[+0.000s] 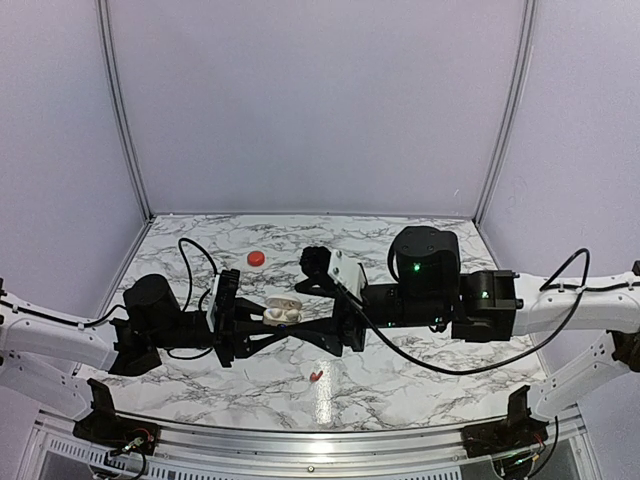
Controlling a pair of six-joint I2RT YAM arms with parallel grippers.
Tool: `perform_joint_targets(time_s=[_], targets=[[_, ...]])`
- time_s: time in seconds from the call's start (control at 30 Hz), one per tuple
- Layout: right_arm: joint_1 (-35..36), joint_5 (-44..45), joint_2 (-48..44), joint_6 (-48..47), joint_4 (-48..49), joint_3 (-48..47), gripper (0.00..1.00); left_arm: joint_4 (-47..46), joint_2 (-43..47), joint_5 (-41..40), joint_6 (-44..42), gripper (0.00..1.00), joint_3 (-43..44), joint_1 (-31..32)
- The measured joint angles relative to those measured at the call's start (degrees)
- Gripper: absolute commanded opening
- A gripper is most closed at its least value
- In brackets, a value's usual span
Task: Insert the wireless bluetooth earbuds into the charging case
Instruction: Adjust the right earbud in the right side groove of the charging case.
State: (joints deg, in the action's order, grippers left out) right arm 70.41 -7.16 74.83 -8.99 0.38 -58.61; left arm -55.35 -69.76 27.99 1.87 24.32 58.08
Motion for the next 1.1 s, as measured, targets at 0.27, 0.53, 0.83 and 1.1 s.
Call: perform_joint_targets(time_s=[0.27,0.53,0.83,1.1], targets=[[-3.2,-4.0,-1.2,0.9,0.1,0.0,0.71,0.0,0.0,0.1,0.0,0.00,0.0,0.0],[-5.6,-6.0,-1.3,2.3,0.4,0.0,0.70,0.0,0.0,0.1,0.0,0.00,0.0,0.0],[-5.6,-8.3,-1.1,2.4,0.4,0.0,0.69,0.0,0.0,0.0,0.0,0.00,0.0,0.0],[-5.6,-6.1,1.0,3.0,-0.4,-1.8,0.67,0.5,-0.1,-1.3,-0.3,0.00,0.0,0.0]])
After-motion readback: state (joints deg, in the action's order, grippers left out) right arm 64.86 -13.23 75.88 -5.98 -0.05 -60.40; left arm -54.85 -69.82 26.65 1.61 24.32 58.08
